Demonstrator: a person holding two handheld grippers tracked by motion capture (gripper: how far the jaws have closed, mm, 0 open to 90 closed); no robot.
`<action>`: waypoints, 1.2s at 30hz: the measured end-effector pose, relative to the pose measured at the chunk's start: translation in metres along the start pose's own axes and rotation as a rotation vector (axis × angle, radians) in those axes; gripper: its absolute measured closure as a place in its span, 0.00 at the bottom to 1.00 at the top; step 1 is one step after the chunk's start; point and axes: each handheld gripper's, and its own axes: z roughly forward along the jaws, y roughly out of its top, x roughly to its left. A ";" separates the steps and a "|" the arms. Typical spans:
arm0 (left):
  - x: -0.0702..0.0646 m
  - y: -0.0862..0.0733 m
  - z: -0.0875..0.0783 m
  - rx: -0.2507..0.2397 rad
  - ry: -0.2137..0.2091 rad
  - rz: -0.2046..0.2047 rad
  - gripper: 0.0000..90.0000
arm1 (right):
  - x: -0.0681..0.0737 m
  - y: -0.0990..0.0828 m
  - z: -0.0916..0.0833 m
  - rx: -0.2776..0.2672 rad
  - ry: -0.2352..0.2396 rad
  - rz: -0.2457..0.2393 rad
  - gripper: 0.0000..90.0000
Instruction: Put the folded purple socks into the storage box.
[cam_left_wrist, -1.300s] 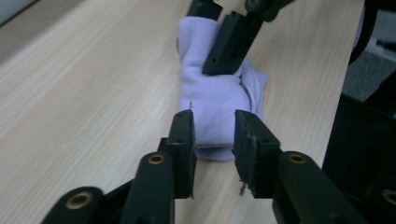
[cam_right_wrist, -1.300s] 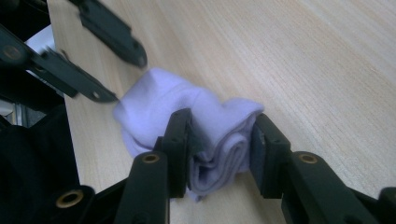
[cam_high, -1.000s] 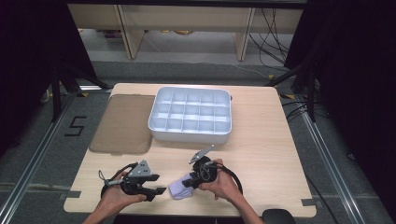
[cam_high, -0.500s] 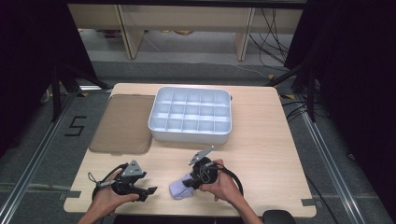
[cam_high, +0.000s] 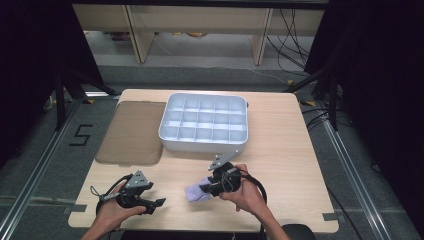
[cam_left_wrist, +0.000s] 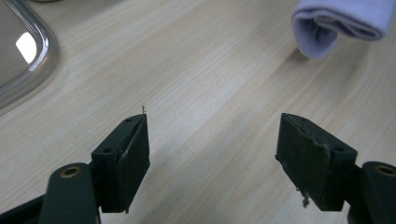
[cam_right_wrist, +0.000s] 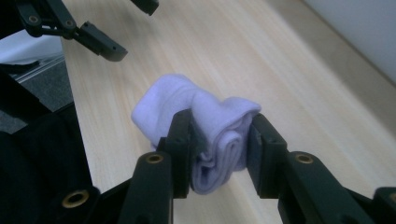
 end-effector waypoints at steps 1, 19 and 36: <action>-0.001 0.001 -0.001 -0.004 -0.008 0.003 0.27 | -0.002 0.001 -0.002 0.000 0.004 -0.018 0.74; -0.002 0.002 0.001 0.008 -0.034 0.018 0.23 | -0.057 0.059 -0.091 0.000 -0.162 0.105 0.74; -0.002 0.001 0.002 0.018 -0.035 0.013 0.23 | -0.127 0.089 -0.100 0.118 -0.341 0.188 0.74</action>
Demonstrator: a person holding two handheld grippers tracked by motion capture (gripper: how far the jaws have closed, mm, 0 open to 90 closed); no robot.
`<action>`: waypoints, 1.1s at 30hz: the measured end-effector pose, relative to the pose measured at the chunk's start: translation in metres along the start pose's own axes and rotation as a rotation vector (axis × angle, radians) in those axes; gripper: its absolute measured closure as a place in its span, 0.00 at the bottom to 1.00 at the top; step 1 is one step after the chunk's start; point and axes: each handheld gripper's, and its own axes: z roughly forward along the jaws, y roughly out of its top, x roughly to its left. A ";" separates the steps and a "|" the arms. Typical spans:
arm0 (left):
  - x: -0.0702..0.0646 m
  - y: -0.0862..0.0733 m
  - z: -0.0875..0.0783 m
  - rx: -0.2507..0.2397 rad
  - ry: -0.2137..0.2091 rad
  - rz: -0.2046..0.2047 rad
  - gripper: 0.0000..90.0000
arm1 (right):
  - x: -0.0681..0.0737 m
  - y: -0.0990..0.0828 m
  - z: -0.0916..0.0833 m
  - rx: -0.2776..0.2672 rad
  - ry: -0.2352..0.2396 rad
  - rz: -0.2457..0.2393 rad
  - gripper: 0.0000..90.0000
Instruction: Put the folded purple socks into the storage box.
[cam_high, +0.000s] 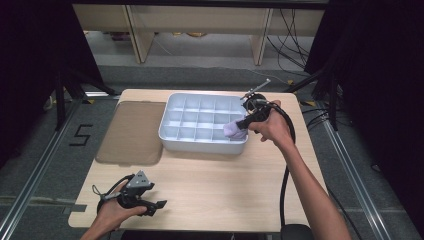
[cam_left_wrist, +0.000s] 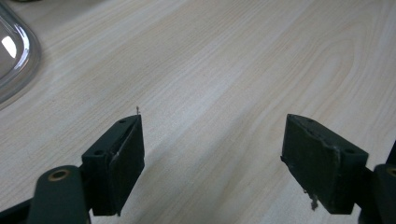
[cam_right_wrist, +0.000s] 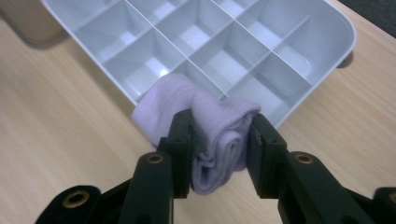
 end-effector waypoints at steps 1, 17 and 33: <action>-0.001 0.000 0.000 -0.004 -0.005 -0.005 0.23 | -0.001 0.001 0.002 0.018 -0.008 0.009 0.74; -0.003 0.001 0.001 -0.005 -0.018 0.008 0.24 | -0.013 0.009 0.030 0.105 -0.088 -0.006 0.74; -0.002 0.001 0.004 0.017 -0.029 0.006 0.24 | -0.005 0.007 0.076 0.228 -0.197 -0.085 0.74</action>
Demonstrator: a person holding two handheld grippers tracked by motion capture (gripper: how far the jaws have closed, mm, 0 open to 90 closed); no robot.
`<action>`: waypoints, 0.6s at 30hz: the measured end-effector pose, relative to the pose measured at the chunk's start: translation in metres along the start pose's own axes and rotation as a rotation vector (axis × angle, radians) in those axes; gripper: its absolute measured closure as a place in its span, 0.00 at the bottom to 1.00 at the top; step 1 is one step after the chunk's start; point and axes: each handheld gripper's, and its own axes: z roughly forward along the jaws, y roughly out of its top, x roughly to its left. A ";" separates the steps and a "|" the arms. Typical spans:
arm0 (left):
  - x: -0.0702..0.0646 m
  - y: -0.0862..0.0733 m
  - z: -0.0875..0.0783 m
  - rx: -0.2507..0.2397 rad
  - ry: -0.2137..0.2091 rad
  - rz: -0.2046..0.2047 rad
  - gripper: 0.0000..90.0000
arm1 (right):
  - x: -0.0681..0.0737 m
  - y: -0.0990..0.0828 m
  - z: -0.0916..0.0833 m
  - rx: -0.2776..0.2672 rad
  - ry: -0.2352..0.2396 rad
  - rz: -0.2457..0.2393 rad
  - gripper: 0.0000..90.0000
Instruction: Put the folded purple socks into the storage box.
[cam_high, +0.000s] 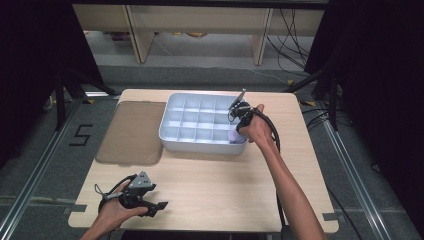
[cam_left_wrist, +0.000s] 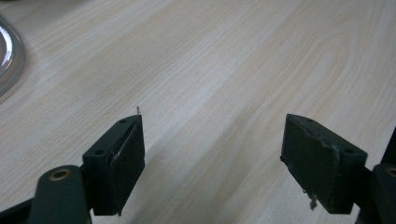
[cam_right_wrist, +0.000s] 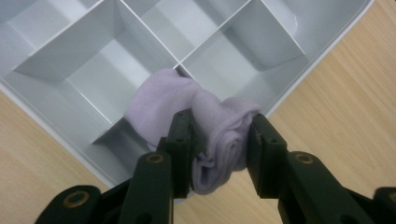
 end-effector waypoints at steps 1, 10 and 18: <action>0.000 0.000 0.000 0.006 0.004 0.014 0.24 | 0.002 0.000 0.003 0.002 -0.010 -0.012 0.74; 0.000 -0.001 0.000 0.007 0.001 0.019 0.24 | 0.012 0.004 0.016 0.049 -0.035 -0.064 0.74; -0.001 -0.001 0.003 0.013 -0.006 -0.001 0.24 | 0.012 -0.002 0.025 0.017 -0.002 -0.026 0.67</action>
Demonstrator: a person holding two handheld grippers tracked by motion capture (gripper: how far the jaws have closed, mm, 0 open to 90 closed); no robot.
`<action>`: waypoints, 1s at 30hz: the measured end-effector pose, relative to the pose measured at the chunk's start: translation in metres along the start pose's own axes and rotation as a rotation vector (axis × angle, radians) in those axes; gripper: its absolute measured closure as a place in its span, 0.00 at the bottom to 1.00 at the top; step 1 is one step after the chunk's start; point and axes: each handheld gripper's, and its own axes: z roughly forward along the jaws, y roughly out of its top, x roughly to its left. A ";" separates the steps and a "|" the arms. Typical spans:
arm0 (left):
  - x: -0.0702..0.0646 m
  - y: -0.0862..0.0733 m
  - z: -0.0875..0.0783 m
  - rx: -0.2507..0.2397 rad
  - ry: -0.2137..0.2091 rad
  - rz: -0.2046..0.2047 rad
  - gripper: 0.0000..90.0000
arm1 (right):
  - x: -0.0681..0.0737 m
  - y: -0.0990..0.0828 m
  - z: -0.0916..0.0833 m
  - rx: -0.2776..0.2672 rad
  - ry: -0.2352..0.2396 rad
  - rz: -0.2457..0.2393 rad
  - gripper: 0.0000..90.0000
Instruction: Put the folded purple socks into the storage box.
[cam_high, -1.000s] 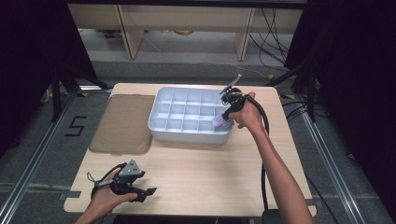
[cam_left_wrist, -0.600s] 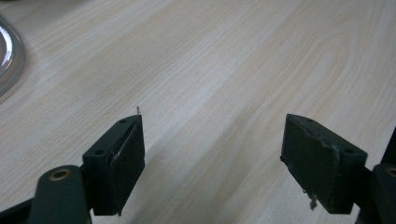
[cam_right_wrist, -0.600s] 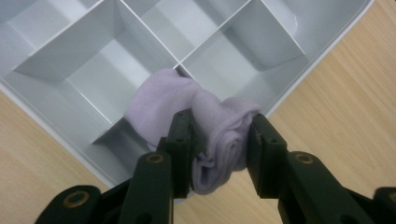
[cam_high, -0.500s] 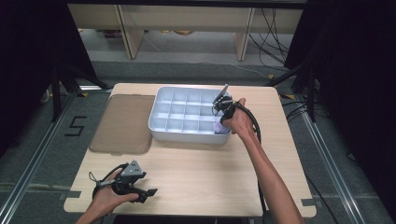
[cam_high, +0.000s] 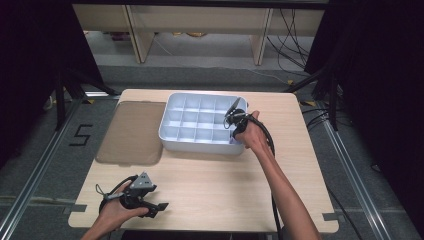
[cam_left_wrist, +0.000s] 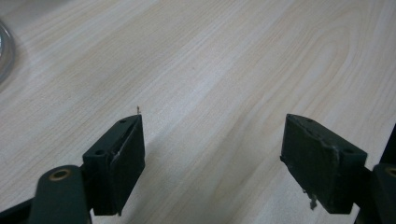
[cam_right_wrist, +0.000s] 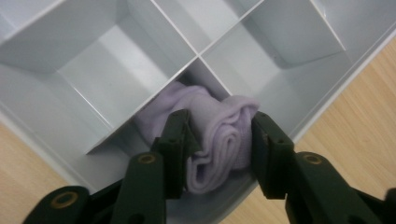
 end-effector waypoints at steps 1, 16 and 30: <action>0.000 0.000 -0.001 0.007 -0.001 0.020 0.24 | -0.001 0.000 -0.002 -0.019 0.002 0.009 0.64; 0.000 0.000 -0.001 0.008 -0.003 0.024 0.24 | -0.015 -0.001 -0.020 -0.109 0.066 0.034 0.91; -0.001 -0.002 0.001 0.016 -0.003 0.005 0.24 | 0.001 0.006 0.021 -0.024 0.109 0.022 0.93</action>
